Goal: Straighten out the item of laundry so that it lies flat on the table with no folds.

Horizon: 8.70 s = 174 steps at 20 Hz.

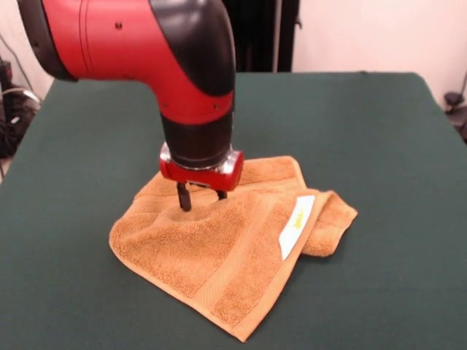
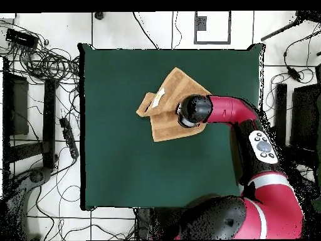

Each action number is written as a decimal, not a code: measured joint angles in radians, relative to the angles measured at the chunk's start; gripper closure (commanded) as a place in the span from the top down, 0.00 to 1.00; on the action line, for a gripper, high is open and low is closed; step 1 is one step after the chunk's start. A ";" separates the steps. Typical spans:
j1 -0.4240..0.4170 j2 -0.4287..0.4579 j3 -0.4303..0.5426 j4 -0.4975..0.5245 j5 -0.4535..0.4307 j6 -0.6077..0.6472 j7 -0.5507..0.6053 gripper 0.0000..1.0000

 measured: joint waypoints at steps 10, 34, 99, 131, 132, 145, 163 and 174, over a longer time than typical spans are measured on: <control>0.001 0.069 0.000 -0.113 0.108 0.468 0.000 1.00; -0.021 -0.124 0.000 0.104 0.153 0.370 0.000 1.00; 0.068 0.110 0.005 -0.212 0.212 0.359 0.000 1.00; -0.023 -0.005 -0.026 -0.154 0.151 0.139 0.000 1.00; -0.022 -0.013 -0.027 -0.154 0.150 0.128 0.000 1.00; -0.017 -0.022 -0.030 -0.193 0.146 0.100 0.000 1.00; -0.019 0.061 -0.030 -0.211 0.186 0.008 0.000 1.00; -0.024 0.113 -0.030 -0.234 0.245 0.051 0.000 1.00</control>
